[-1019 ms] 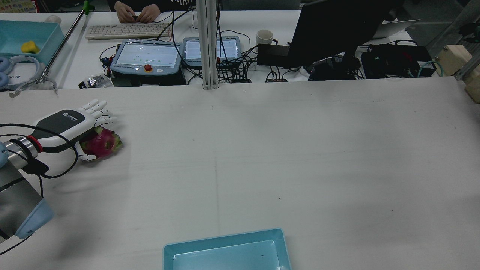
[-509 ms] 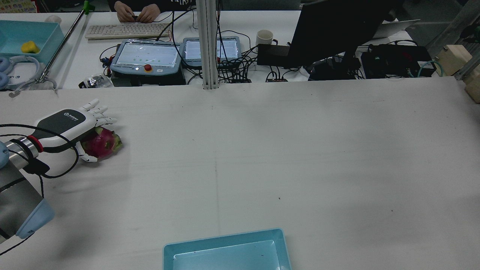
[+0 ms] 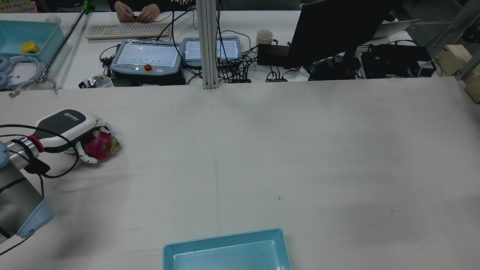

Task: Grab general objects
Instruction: 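Close the left hand's fingers around the dragon fruit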

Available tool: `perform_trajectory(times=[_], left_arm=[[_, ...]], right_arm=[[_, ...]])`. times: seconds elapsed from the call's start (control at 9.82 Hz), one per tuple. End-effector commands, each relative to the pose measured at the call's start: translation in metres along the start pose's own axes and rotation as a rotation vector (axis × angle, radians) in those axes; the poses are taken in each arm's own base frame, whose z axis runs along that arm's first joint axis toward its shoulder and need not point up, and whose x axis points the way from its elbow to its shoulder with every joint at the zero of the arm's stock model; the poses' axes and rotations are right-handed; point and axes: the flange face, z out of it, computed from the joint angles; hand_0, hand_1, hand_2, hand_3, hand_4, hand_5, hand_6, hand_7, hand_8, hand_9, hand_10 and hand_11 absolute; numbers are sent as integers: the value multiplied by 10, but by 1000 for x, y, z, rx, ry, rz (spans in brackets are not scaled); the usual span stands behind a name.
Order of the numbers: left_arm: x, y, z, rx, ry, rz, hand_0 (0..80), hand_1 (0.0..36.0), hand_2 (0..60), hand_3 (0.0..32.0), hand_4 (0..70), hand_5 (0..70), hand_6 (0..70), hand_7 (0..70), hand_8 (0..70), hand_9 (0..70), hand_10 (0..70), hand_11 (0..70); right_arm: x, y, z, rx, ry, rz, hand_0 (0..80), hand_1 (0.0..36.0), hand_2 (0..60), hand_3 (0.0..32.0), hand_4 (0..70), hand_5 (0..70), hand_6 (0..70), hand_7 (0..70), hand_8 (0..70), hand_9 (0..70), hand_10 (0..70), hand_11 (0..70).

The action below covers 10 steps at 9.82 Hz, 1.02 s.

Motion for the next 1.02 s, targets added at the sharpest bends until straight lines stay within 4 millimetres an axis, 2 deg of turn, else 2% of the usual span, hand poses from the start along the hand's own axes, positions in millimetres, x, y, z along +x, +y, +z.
perform_trajectory(times=[0.0, 0.1, 0.2, 0.51, 0.61, 0.71, 0.92], left_arm=[[0, 0, 0, 1, 2, 0, 579, 240, 336, 0, 240, 209, 446, 506, 339, 331, 523, 700], [0, 0, 0, 0, 4, 0, 562, 209, 298, 0, 230, 197, 477, 533, 392, 386, 625, 700], [0, 0, 0, 1, 5, 0, 541, 170, 241, 0, 211, 186, 499, 542, 440, 414, 689, 700], [2, -1, 0, 2, 7, -5, 523, 137, 226, 0, 167, 169, 584, 582, 518, 508, 700, 700], [1, -1, 0, 1, 5, -6, 518, 123, 233, 0, 152, 181, 638, 613, 576, 582, 700, 700], [2, -1, 0, 2, 7, -11, 517, 112, 244, 0, 144, 199, 700, 647, 676, 700, 700, 700], [3, -4, 0, 5, 14, -18, 523, 103, 228, 0, 125, 189, 700, 677, 700, 700, 700, 700]], right_arm=[[0, 0, 0, 0, 0, 0, 0, 0, 0, 0, 0, 0, 0, 0, 0, 0, 0, 0], [0, 0, 0, 0, 0, 0, 0, 0, 0, 0, 0, 0, 0, 0, 0, 0, 0, 0], [0, 0, 0, 0, 0, 0, 0, 0, 0, 0, 0, 0, 0, 0, 0, 0, 0, 0], [0, 0, 0, 0, 0, 0, 0, 0, 0, 0, 0, 0, 0, 0, 0, 0, 0, 0], [0, 0, 0, 0, 0, 0, 0, 0, 0, 0, 0, 0, 0, 0, 0, 0, 0, 0], [0, 2, 1, -3, 0, 0, 0, 0, 0, 0, 0, 0, 0, 0, 0, 0, 0, 0], [0, 1, 0, -2, 0, 0, 0, 0, 0, 0, 0, 0, 0, 0, 0, 0, 0, 0]])
